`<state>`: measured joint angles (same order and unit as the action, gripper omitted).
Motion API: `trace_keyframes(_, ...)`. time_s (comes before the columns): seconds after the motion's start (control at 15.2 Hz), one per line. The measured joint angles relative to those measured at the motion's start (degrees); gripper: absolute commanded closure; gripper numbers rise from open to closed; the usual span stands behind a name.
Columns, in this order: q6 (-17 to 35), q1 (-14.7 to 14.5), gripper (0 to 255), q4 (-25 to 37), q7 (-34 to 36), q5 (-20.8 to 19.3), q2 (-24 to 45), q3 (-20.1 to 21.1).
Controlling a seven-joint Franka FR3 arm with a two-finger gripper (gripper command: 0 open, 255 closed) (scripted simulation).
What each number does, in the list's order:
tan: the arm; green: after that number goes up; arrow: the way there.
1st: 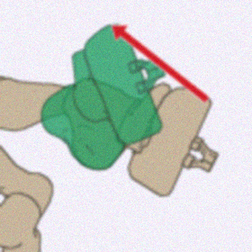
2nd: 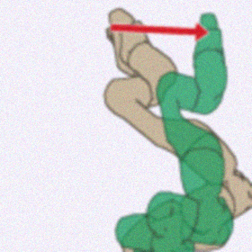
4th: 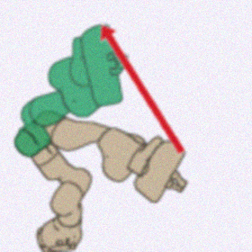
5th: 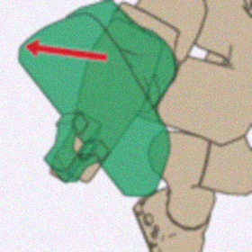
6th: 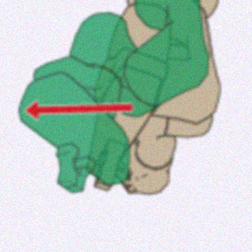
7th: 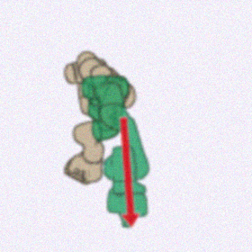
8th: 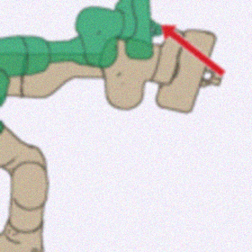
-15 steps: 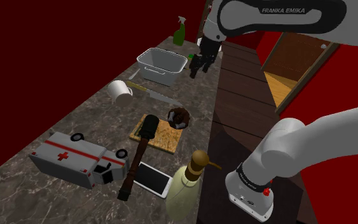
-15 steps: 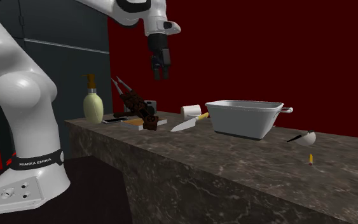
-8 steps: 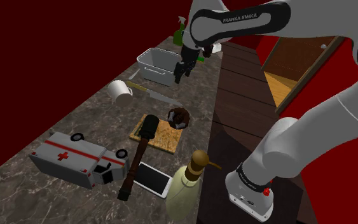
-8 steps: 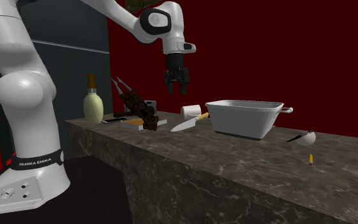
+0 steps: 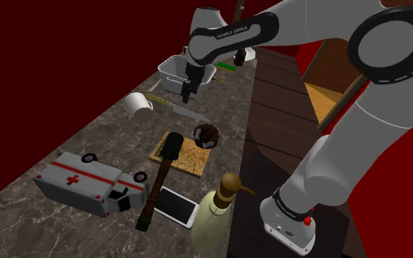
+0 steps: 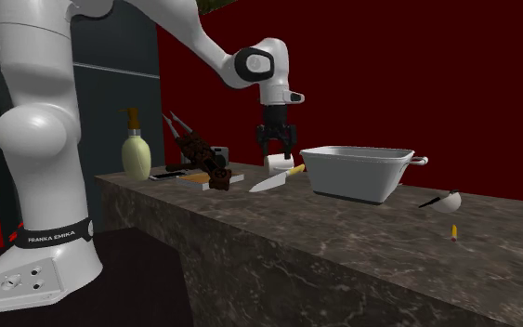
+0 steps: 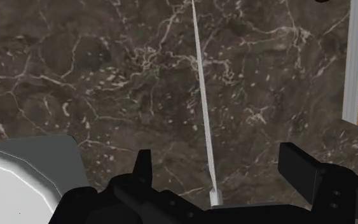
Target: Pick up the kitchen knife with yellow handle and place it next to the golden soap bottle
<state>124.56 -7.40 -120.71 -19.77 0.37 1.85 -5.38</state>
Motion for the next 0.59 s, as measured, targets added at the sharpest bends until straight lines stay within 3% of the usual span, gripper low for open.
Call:
trace_keyframes(0.26, 1.52, -0.91, 0, 5.7, -3.34, 0.89, 7.59, 1.31)
trace_keyframes(0.59, 4.4, -1.49, 0, 7.25, -4.15, 1.32, 9.79, 2.47)
